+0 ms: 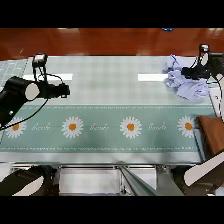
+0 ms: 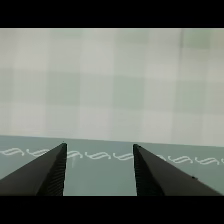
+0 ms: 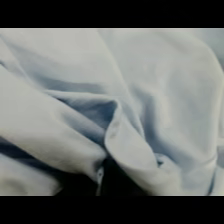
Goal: Fold the shirts.
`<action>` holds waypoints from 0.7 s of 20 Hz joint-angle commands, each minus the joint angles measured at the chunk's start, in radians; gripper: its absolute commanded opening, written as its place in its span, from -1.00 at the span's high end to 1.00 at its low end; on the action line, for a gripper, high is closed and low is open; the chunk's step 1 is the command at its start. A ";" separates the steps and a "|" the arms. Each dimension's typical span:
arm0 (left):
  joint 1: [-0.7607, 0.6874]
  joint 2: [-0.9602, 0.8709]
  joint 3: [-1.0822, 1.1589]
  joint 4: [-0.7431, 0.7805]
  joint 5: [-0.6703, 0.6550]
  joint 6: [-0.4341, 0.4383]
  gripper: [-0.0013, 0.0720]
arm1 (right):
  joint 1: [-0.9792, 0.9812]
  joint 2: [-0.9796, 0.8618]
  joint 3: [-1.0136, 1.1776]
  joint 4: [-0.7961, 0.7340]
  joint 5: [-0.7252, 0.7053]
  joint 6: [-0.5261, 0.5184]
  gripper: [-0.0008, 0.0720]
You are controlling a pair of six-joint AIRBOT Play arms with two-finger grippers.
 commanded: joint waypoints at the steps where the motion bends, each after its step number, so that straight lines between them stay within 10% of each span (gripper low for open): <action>1: 0.004 0.002 -0.003 -0.011 0.084 0.007 -0.42 | -0.001 -0.011 0.016 0.041 0.094 -0.043 0.90; 3: 0.030 0.007 0.020 -0.008 0.079 0.125 -0.42 | -0.001 0.006 0.066 0.039 0.197 -0.048 0.90; 14: -0.042 0.335 0.069 -0.130 -0.153 0.076 -0.42 | 0.020 0.533 0.096 0.206 0.084 -0.092 0.90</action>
